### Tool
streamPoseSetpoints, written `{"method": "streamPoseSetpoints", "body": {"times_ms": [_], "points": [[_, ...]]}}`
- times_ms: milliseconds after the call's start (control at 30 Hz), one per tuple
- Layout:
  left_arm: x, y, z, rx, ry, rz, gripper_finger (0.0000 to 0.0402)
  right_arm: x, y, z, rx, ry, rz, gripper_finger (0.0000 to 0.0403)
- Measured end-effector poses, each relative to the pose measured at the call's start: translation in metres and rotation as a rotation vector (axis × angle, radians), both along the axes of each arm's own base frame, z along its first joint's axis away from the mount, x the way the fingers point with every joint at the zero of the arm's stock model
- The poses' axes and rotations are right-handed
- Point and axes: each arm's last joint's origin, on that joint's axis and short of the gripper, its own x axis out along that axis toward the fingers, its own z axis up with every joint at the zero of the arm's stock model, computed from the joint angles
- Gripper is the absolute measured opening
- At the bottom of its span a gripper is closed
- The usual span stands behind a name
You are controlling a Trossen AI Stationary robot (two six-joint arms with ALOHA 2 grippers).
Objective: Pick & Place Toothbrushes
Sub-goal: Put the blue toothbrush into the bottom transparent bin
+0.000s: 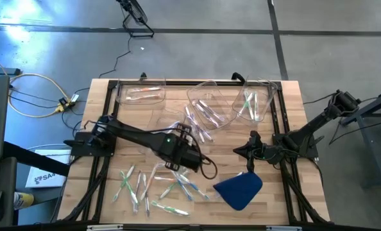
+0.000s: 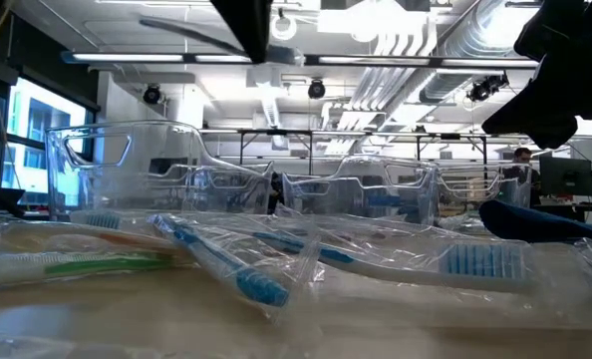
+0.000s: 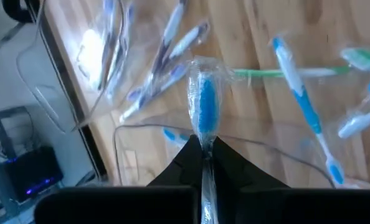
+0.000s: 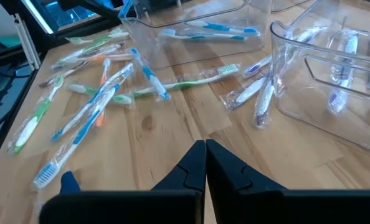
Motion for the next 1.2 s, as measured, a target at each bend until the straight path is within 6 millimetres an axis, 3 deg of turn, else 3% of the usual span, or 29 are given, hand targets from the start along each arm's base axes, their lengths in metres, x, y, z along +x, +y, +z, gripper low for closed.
{"method": "streamPoseSetpoints", "body": {"times_ms": [167, 500, 633, 800, 1200], "points": [[-0.012, 0.018, -0.010, 0.006, 0.009, 0.081, 0.0002, 0.000, 0.000, 0.000, 0.001, 0.004, -0.004, 0.0003], [-0.045, 0.052, -0.076, -0.064, -0.159, 0.270, 0.0002, 0.000, 0.000, -0.001, 0.002, 0.005, -0.006, 0.0003], [-0.062, 0.068, -0.083, -0.137, -0.385, 0.392, 0.0002, -0.001, -0.001, -0.001, -0.007, 0.009, -0.015, 0.0003], [-0.069, 0.085, -0.081, -0.223, -0.668, 0.444, 0.0001, -0.001, -0.002, -0.001, -0.018, 0.002, -0.035, 0.0003], [-0.084, 0.105, -0.105, -0.207, -0.644, 0.609, 0.0001, 0.000, -0.001, -0.004, -0.011, 0.015, -0.043, 0.0003]]}}
